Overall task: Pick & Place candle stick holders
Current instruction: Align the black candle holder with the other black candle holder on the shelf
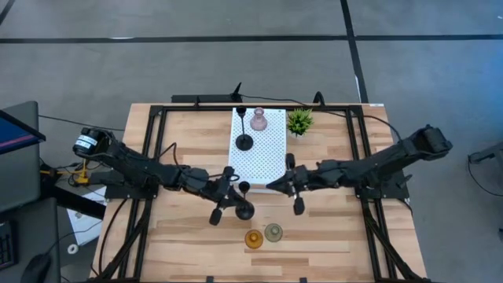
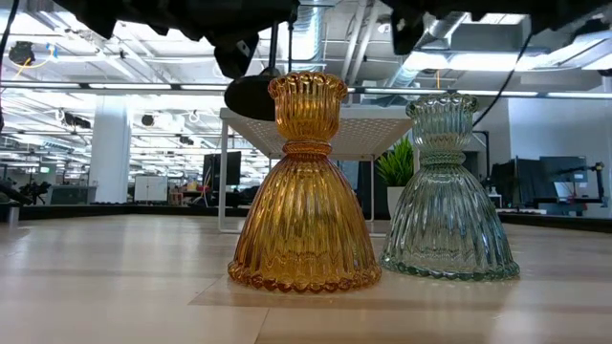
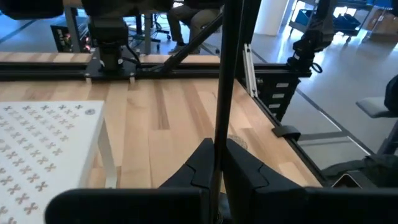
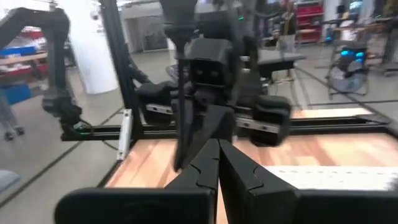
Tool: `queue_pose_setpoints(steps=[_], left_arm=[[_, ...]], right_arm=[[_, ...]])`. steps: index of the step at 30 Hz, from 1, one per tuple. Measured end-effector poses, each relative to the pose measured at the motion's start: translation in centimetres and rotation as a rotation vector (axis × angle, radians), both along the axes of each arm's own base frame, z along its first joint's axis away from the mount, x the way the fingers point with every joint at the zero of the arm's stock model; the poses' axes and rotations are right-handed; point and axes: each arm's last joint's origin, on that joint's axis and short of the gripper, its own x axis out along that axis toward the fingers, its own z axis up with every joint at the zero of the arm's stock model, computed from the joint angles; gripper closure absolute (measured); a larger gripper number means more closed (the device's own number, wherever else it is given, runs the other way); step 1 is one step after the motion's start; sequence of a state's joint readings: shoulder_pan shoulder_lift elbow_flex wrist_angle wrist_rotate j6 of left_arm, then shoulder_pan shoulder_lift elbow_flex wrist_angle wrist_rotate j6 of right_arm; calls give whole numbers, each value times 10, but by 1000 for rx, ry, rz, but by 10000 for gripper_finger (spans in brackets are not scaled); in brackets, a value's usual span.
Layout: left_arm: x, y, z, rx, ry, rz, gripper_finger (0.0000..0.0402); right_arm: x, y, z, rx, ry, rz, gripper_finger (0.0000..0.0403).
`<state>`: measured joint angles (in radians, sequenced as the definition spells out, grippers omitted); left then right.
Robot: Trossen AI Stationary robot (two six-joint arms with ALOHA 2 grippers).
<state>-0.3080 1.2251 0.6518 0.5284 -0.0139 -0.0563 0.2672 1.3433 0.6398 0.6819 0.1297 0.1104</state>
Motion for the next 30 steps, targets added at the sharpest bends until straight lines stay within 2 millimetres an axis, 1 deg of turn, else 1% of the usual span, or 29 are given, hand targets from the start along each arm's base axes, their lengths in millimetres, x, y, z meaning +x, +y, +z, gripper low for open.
queue_pose_setpoints(steps=[3,9,12,15,20,25,28,30], left_arm=[[0,0,-4,13,39,1,385],[0,0,-4,13,41,0,385],[0,0,-4,13,41,0,385],[0,0,-4,13,40,0,385],[0,0,-4,13,40,0,385],[0,1,-3,40,16,35,385],[0,2,-1,43,2,46,385],[0,2,0,38,-11,46,385]], right_arm=[[12,4,-1,-31,7,35,403],[34,10,-2,-49,17,37,402],[41,12,0,-77,7,38,390],[44,13,0,-88,9,38,360],[45,13,3,-81,2,42,288],[45,10,4,-25,1,31,219],[46,6,3,-8,4,21,193],[47,5,3,-6,4,14,185]])
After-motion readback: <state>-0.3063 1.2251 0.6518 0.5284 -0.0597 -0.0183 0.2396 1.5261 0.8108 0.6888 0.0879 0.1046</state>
